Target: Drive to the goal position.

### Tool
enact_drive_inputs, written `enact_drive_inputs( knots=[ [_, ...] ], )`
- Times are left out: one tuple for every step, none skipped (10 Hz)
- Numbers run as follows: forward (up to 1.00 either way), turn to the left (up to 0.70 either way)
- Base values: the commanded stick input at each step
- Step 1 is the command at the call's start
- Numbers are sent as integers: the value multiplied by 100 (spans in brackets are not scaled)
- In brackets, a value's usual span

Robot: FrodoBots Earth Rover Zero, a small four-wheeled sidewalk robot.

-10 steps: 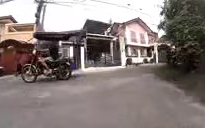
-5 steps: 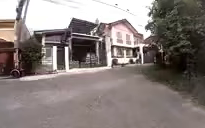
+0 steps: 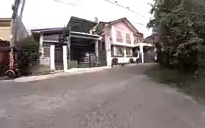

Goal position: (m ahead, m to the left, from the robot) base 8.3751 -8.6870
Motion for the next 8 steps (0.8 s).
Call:
enact_drive_inputs(
  knots=[
    [70, 0],
    [70, 0],
    [70, 0],
    [70, -11],
    [70, -34],
    [70, -21],
    [70, -7],
    [70, 0]
  ],
)
